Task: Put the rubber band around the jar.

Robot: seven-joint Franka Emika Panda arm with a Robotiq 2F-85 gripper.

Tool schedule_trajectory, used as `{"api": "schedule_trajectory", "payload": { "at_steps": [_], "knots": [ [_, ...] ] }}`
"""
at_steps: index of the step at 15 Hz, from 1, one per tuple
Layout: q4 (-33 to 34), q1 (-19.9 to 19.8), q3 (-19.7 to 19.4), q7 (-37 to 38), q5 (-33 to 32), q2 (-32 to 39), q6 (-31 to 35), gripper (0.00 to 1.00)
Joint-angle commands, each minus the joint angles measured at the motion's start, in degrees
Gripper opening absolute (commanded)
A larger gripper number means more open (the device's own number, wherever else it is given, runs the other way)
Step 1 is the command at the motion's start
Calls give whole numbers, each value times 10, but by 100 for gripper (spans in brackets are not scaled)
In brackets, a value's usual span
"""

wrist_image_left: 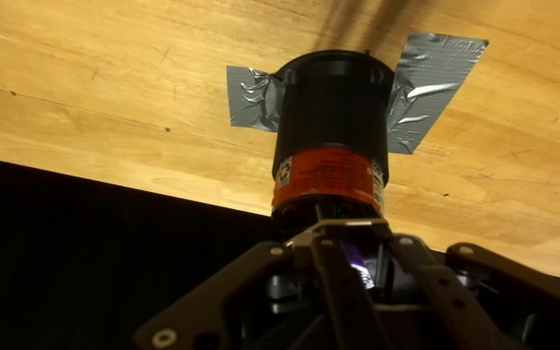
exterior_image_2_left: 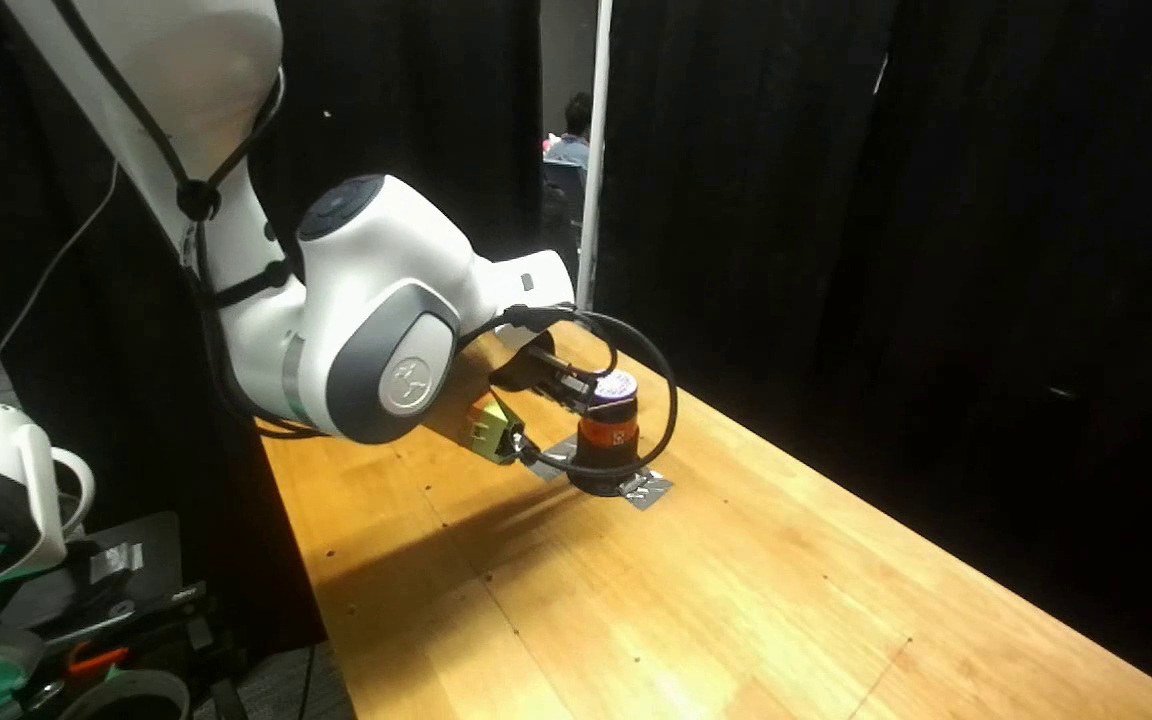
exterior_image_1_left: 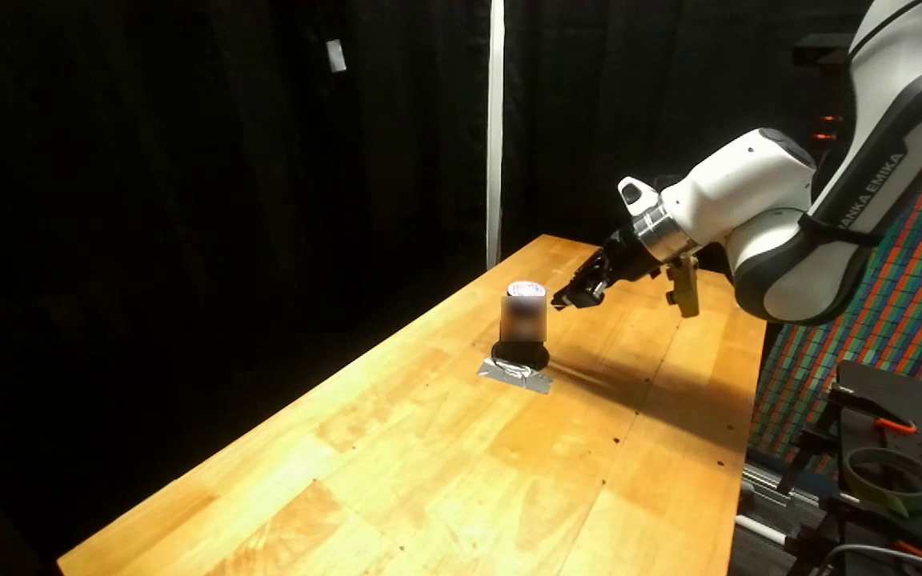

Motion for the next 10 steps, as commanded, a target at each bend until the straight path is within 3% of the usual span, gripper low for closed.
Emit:
{"api": "schedule_trajectory", "payload": {
  "at_steps": [1, 5, 10],
  "knots": [
    [-38, -84, 96, -110, 63, -3, 79, 20],
    [-55, -139, 150, -166, 83, 17, 170, 19],
    [-59, -178, 178, -201, 71, 52, 264, 18]
  ]
}}
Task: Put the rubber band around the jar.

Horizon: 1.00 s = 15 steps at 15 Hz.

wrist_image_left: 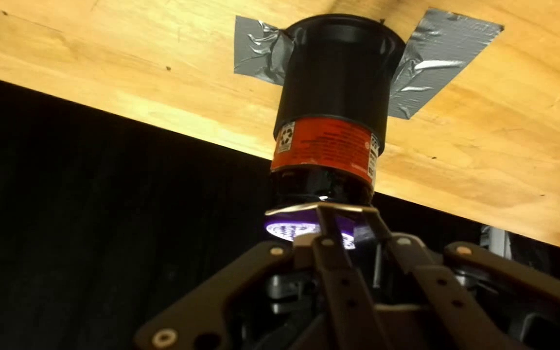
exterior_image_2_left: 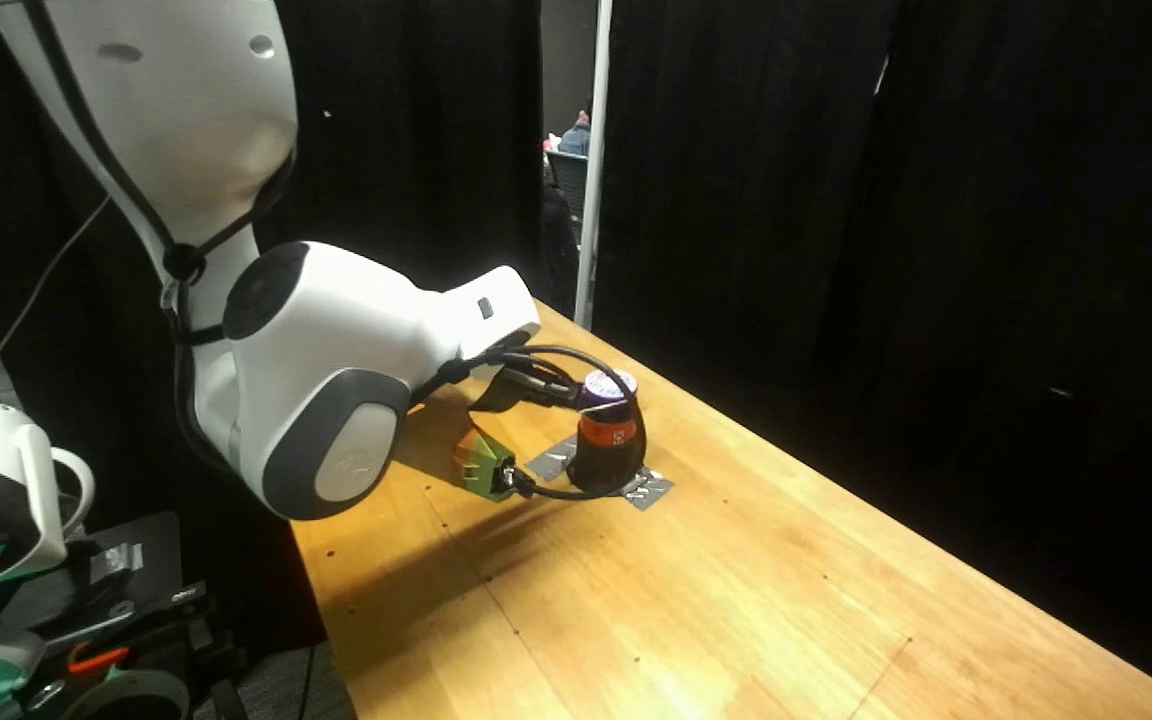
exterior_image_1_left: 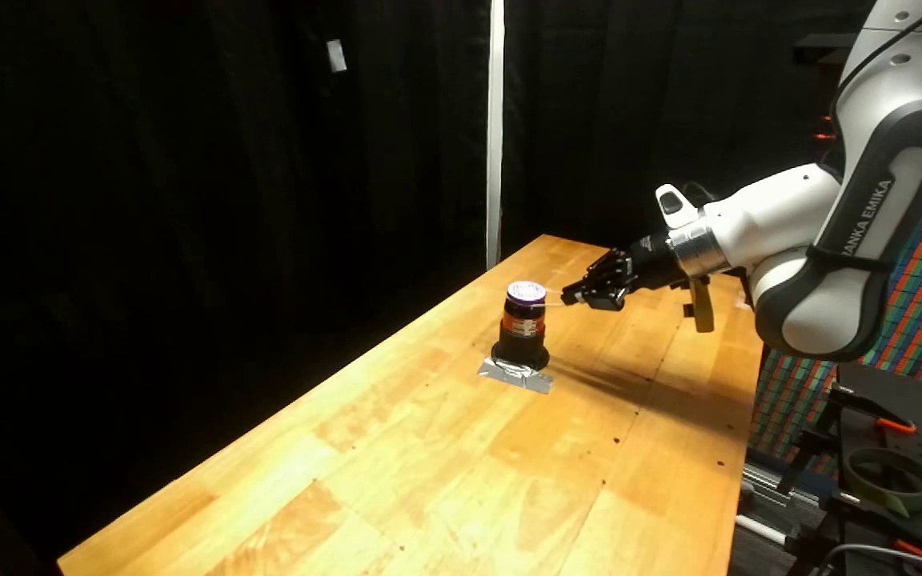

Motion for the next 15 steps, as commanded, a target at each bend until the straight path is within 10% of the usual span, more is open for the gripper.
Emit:
{"api": "schedule_trajectory", "payload": {
  "at_steps": [1, 6, 9, 15],
  "knots": [
    [-10, -25, 23, -35, 5, 21, 72, 19],
    [-16, -39, 30, -41, -2, 31, 93, 20],
    [-33, -40, 29, -30, 4, -30, -20, 19],
    [-69, 89, -57, -156, 237, -173, -315, 73]
  ]
}}
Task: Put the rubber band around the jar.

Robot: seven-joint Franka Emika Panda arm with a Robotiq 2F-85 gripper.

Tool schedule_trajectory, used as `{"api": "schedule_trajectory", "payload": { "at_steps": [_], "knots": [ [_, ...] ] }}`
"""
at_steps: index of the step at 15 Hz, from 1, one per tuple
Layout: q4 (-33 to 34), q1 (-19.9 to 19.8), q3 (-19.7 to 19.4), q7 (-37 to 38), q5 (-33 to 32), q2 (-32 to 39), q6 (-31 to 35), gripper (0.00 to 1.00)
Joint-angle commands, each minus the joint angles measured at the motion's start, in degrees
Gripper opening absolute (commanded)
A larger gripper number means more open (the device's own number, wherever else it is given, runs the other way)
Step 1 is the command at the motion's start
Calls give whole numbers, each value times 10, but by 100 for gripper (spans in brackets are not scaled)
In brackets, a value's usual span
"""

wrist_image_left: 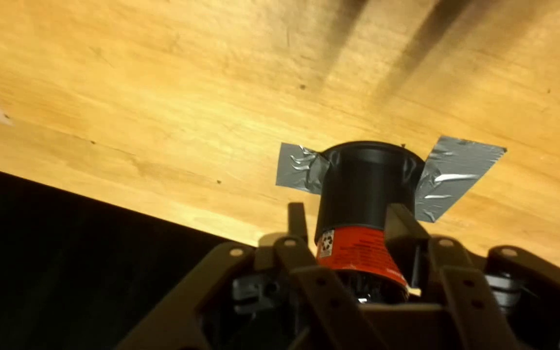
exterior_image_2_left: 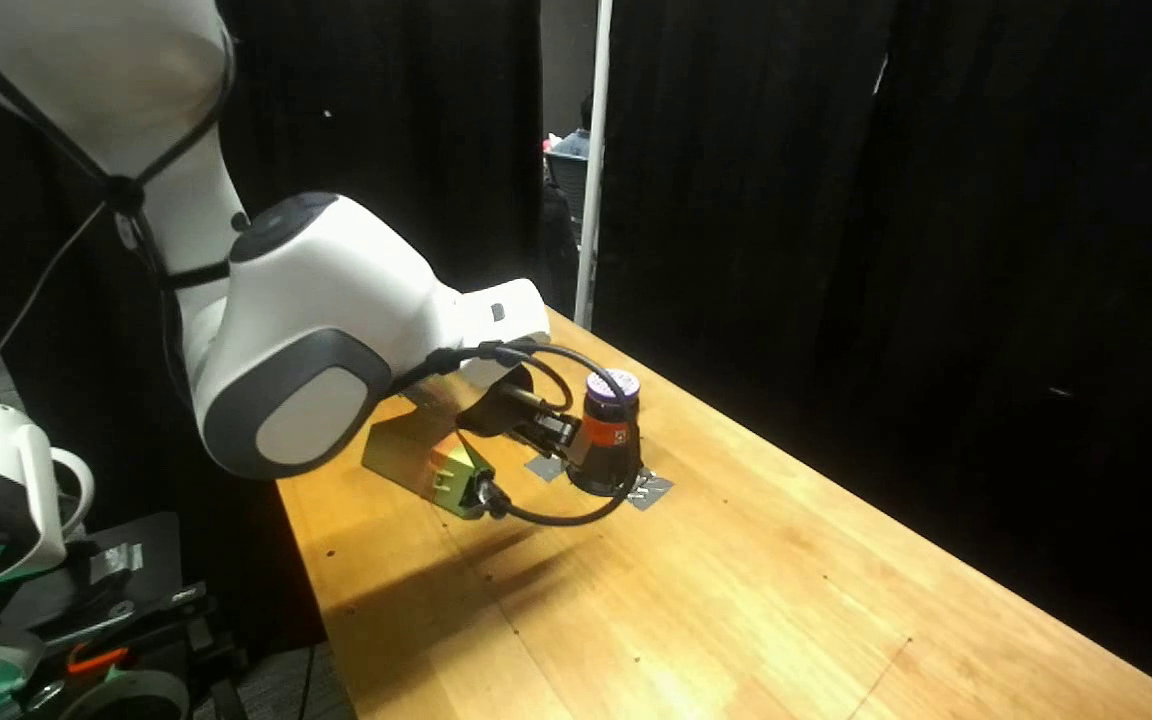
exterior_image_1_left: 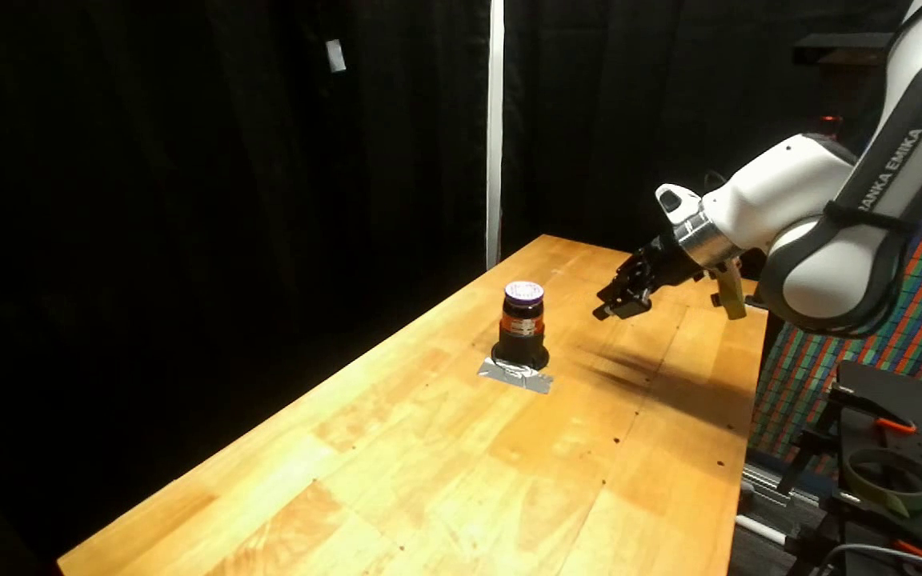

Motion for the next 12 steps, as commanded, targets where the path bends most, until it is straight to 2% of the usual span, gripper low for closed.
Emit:
{"api": "schedule_trajectory", "payload": {
  "at_steps": [1, 2, 3, 4, 7, 9, 10, 11, 12],
  "knots": [
    [-19, 120, -98, -120, 161, -95, -162, 81],
    [-5, 169, -152, -169, 212, -99, -213, 89],
    [18, 197, -197, -218, 249, -91, -265, 96],
    [35, 218, -242, -210, 230, -58, -284, 99],
    [72, 308, -384, -76, 46, -42, -398, 100],
    [100, 375, -469, 0, -60, -71, -498, 100],
    [116, 391, -488, 39, -106, -89, -546, 100],
    [90, 242, -347, 26, -109, -79, -478, 100],
    [101, 236, -339, 45, -129, -86, -498, 100]
  ]
}}
